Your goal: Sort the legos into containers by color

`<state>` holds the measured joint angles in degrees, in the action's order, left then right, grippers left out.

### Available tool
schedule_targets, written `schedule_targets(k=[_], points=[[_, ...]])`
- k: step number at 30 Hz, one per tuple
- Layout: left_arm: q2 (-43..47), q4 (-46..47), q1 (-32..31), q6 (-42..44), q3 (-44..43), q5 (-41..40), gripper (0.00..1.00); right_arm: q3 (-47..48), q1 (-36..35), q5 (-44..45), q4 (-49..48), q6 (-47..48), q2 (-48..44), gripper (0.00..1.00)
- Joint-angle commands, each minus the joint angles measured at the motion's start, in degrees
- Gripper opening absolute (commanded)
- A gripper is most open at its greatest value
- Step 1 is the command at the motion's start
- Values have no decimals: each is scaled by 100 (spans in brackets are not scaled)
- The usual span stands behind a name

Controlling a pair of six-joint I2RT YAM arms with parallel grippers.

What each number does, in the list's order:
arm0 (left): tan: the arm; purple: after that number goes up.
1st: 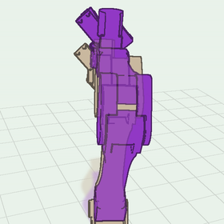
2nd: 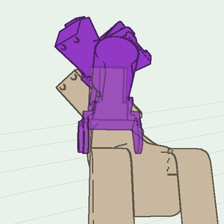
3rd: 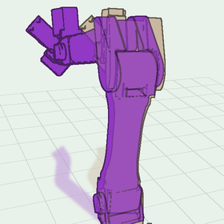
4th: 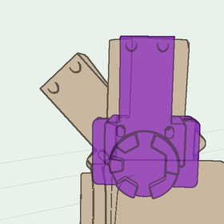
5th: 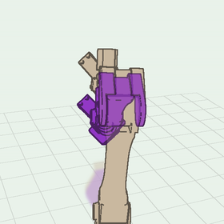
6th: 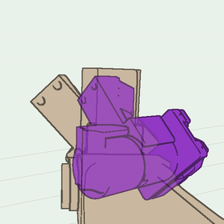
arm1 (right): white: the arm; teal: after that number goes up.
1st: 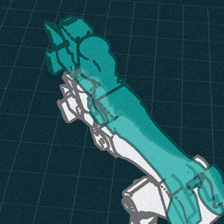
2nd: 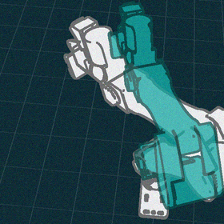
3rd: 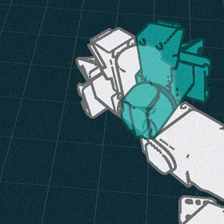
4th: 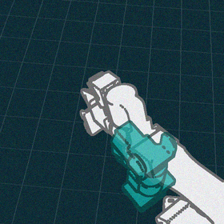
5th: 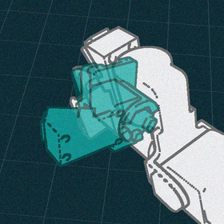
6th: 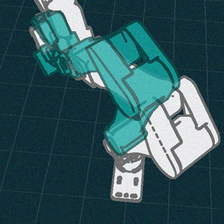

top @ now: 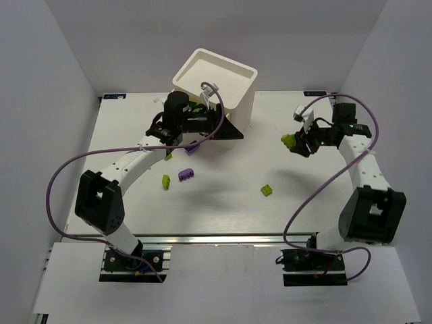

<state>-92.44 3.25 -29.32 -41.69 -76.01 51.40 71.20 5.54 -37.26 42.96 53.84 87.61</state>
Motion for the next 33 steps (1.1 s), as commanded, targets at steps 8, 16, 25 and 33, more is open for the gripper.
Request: schedule_targets(k=[8,16,25,33], points=[[-318,36,-223,-32,-669,205,98,236,-1089,-1285,-1395,-611,-1168,24],[-669,-1123,-417,626,-1381,-261,98,395,-1732,-1003,-1721,-1236,-1150,25],[-775,-2152,-636,1409,-1759,-1017,98,492,-2118,-801,-1703,-1315,-1150,25],[-802,-2355,-751,1550,-1900,-1413,96,316,-2391,-503,-1800,-1341,-1308,25]])
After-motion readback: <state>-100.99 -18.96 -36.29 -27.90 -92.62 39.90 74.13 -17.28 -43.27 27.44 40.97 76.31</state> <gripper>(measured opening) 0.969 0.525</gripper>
